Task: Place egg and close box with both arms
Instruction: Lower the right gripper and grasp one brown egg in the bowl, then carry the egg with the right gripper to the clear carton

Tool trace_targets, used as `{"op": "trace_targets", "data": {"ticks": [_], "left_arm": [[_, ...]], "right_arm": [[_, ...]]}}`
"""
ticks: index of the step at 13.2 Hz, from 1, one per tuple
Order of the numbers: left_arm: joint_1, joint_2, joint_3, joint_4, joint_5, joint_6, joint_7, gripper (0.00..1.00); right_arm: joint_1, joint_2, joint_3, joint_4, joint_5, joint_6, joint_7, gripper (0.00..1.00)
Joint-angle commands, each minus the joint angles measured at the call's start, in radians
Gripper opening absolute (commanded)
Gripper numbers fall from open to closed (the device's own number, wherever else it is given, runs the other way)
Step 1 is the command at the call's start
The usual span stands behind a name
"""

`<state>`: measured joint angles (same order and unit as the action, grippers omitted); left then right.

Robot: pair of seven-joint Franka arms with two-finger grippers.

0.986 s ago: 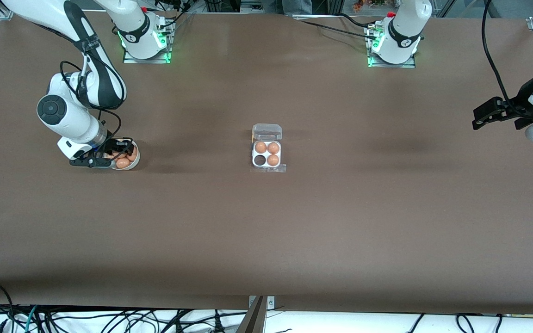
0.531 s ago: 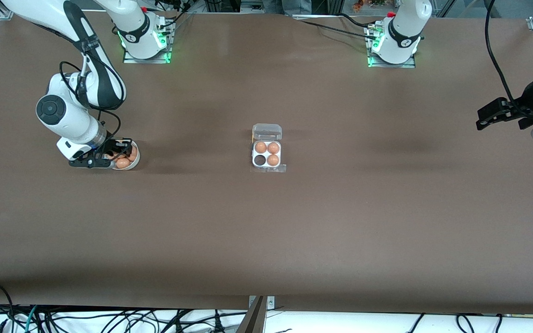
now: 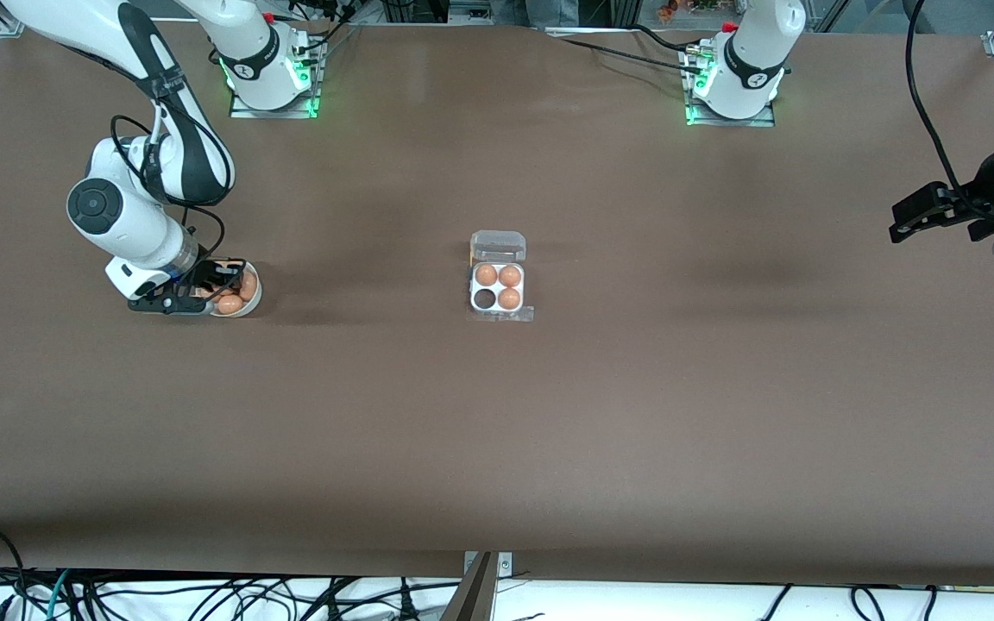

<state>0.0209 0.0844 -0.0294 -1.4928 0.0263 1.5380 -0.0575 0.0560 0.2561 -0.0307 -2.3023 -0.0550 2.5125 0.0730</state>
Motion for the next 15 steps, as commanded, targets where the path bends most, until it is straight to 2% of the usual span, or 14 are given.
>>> {"op": "trace_targets", "data": {"ticks": [1,4,7,10,13,15], "left_arm": [[0.005,0.011,-0.007,0.031,0.012,-0.021,0.011,1.0],[0.004,0.011,-0.007,0.031,0.012,-0.021,0.01,1.0],[0.005,0.011,-0.007,0.031,0.012,-0.021,0.011,1.0],[0.004,0.011,-0.009,0.031,0.012,-0.021,0.01,1.0],[0.004,0.011,-0.009,0.031,0.012,-0.021,0.01,1.0],[0.004,0.011,-0.011,0.031,0.012,-0.021,0.01,1.0]], "right_arm": [[-0.004,0.014,0.0,0.026,-0.016,-0.001,-0.013,0.31],[-0.002,0.014,0.0,0.055,-0.016,-0.038,-0.015,0.26],[-0.002,0.02,0.002,0.154,-0.014,-0.19,-0.013,0.26],[0.011,0.02,0.009,0.222,-0.006,-0.285,0.004,0.25],[0.068,0.029,0.015,0.312,0.004,-0.417,0.042,0.24],[0.128,0.035,0.015,0.374,0.004,-0.5,0.146,0.24]]}}
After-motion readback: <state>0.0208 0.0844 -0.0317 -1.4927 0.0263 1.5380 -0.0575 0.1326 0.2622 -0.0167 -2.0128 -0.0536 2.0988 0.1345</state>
